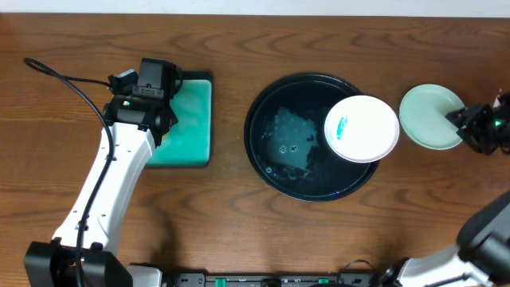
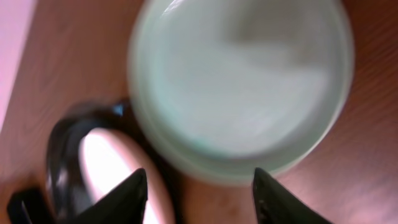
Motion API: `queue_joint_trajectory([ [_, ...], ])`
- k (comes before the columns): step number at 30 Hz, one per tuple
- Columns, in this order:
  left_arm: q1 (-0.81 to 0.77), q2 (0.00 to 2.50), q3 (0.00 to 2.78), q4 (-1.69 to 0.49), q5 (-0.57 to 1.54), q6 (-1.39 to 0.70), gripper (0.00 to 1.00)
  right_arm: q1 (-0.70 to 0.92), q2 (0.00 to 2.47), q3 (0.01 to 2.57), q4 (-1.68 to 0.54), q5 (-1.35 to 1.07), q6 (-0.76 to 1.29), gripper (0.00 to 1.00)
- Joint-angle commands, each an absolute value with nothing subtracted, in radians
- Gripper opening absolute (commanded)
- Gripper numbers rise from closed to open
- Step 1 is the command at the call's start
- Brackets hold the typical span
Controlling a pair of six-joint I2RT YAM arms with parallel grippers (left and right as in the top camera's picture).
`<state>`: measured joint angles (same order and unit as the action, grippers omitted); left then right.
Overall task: Clean dirty plates on tray and stack at the side
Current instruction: 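Grip the rim of the white plate on the tray with the right gripper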
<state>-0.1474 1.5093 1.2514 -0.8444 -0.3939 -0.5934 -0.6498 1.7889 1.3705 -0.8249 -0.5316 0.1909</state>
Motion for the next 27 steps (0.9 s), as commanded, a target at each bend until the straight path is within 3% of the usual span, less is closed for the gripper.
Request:
queue_joint_trajectory([
  [1, -0.145, 1.509, 1.247, -0.844, -0.400, -0.580, 0.07, -0.554, 1.665, 1.374, -0.907, -0.509, 0.141, 0.61],
  [5, -0.145, 1.509, 1.246, -0.843, -0.400, -0.580, 0.07, -0.419, 1.652, 1.367, -0.979, -0.352, 0.111, 0.75],
  [11, -0.145, 1.509, 1.229, -0.832, -0.400, -0.580, 0.07, -0.243, 1.681, 1.282, -0.949, -0.152, 0.111, 0.75],
  [13, -0.145, 1.509, 1.219, -0.828, -0.400, -0.580, 0.07, -0.191, 1.685, 1.214, -0.894, -0.055, 0.178, 0.79],
  [23, -0.145, 1.509, 1.214, -0.821, -0.400, -0.580, 0.07, -0.181, 1.686, 1.015, -0.631, -0.082, 0.179, 0.79],
  [27, -0.145, 1.509, 1.214, -0.822, -0.400, -0.580, 0.07, -0.181, 1.686, 0.960, -0.510, -0.087, 0.179, 0.74],
])
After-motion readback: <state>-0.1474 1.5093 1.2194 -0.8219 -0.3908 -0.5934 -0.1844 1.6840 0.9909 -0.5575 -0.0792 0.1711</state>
